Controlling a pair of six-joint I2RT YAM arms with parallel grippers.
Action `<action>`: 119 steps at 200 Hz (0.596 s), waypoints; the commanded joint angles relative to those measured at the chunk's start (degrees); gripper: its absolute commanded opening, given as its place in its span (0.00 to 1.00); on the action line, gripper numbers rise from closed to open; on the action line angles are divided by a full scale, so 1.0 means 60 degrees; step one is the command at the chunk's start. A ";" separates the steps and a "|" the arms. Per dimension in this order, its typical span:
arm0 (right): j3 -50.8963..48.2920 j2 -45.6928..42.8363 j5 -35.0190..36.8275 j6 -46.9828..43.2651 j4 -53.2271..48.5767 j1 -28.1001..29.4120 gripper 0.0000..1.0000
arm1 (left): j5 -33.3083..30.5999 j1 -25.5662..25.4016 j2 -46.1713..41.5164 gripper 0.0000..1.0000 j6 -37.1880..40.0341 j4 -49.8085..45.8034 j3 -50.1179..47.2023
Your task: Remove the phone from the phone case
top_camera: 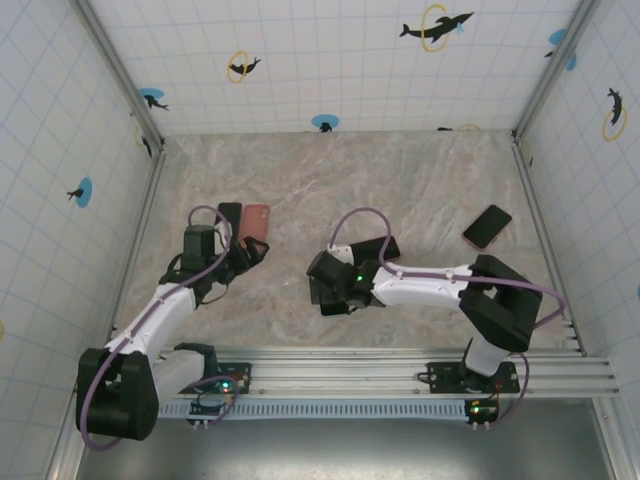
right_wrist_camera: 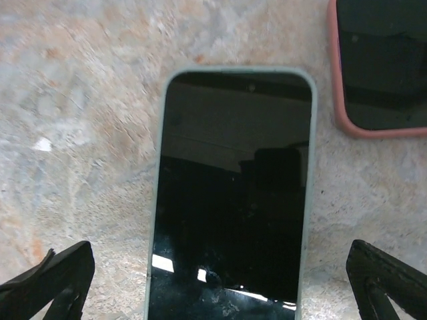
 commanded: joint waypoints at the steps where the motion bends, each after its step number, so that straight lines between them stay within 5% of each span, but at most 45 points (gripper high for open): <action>1: 0.0617 0.0514 0.0447 0.0697 -0.0739 0.0101 1.00 | 0.0094 -0.0087 -0.0269 0.98 -0.0243 0.0138 -0.0157; 119: 0.1459 0.1732 0.0317 0.1814 -0.1964 0.0193 0.93 | 0.0152 -0.0093 -0.0946 0.98 -0.0203 -0.0375 -0.0370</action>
